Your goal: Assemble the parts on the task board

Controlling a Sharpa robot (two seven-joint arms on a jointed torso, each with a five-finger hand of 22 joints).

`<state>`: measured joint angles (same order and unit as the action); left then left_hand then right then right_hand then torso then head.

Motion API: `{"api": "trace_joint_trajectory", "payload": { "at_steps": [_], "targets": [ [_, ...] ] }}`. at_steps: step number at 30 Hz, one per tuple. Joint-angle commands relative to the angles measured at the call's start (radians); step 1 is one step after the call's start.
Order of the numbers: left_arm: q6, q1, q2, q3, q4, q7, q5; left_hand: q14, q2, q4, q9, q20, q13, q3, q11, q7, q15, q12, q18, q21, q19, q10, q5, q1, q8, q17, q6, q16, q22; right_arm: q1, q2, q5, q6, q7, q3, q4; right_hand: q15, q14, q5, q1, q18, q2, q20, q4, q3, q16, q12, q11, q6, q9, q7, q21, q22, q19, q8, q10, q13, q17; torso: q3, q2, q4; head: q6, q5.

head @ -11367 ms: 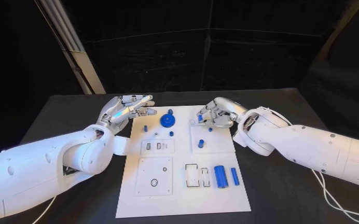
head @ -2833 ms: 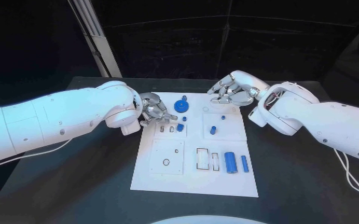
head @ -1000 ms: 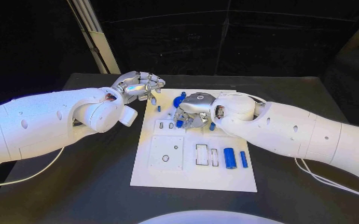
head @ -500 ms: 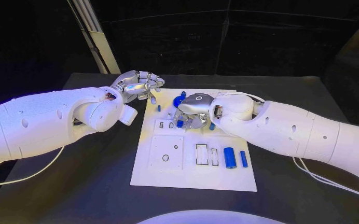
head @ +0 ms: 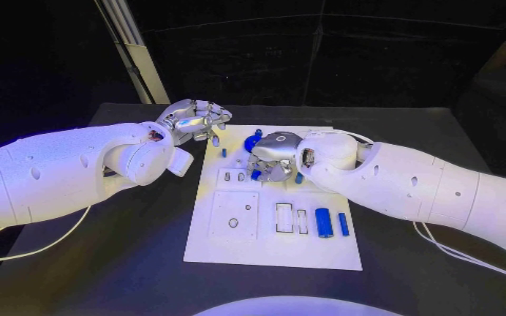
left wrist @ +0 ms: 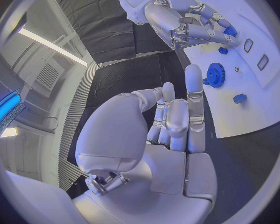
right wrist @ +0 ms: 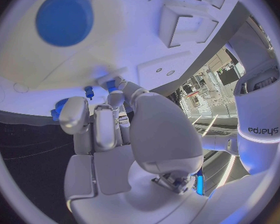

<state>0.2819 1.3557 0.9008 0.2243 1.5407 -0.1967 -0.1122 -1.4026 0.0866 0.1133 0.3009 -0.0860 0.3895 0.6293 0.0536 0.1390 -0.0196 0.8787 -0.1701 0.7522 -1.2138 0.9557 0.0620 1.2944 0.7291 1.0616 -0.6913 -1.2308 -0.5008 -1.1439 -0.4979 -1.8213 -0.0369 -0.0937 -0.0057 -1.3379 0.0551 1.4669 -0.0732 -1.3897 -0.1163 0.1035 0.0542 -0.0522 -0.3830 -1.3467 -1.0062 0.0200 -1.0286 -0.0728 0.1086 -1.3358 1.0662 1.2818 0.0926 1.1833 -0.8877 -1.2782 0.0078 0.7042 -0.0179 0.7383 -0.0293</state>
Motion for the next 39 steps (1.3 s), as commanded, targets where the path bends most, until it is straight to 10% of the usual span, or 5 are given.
{"api": "trace_joint_trajectory", "payload": {
  "at_steps": [1,13,39],
  "targets": [
    [-0.008,0.001,-0.002,-0.001,0.000,-0.011,0.005,0.009,0.001,0.000,-0.001,0.002,-0.002,0.009,0.002,-0.001,0.000,0.002,-0.013,-0.006,-0.007,-0.008,-0.001,-0.009,0.008,-0.001,0.007,-0.003,0.002,0.000,0.000,0.001,-0.007,0.005,-0.002,0.002,-0.010,0.045,0.004,0.029,0.016,0.001,0.009,0.016,0.009,-0.009,-0.013,0.006,-0.014,-0.002,0.001,-0.008,0.007,0.003,0.005,0.010,-0.011,-0.006,-0.0005,0.001,-0.0001,0.001,0.002],
    [-0.012,0.001,-0.003,0.000,-0.001,-0.007,0.005,0.009,0.002,-0.006,-0.002,0.002,-0.004,0.015,0.002,-0.001,0.000,0.004,-0.013,-0.006,-0.007,-0.009,-0.001,-0.012,0.010,-0.001,0.008,-0.004,0.002,0.000,0.008,0.032,-0.045,0.032,-0.002,0.002,-0.017,0.051,-0.022,0.125,0.017,0.012,0.018,0.082,0.086,-0.023,-0.042,0.014,-0.024,0.003,0.009,-0.017,0.023,0.017,-0.002,0.024,-0.033,-0.022,-0.0011,0.000,-0.0008,0.001,0.006],
    [-0.021,-0.001,-0.005,0.001,-0.006,0.001,0.005,0.007,0.003,-0.022,-0.004,0.002,-0.009,0.029,0.002,0.000,0.000,0.008,-0.013,-0.005,-0.008,-0.011,-0.001,-0.017,0.016,0.003,0.010,-0.009,0.001,0.002,-0.040,0.054,-0.087,0.058,-0.002,-0.054,-0.038,0.046,-0.055,0.122,0.014,0.034,0.036,0.096,0.166,-0.014,-0.025,0.039,0.048,0.006,0.037,-0.008,0.007,0.006,-0.026,-0.009,-0.010,-0.011,0.0004,0.000,0.0004,0.003,0.006]
  ]
}}
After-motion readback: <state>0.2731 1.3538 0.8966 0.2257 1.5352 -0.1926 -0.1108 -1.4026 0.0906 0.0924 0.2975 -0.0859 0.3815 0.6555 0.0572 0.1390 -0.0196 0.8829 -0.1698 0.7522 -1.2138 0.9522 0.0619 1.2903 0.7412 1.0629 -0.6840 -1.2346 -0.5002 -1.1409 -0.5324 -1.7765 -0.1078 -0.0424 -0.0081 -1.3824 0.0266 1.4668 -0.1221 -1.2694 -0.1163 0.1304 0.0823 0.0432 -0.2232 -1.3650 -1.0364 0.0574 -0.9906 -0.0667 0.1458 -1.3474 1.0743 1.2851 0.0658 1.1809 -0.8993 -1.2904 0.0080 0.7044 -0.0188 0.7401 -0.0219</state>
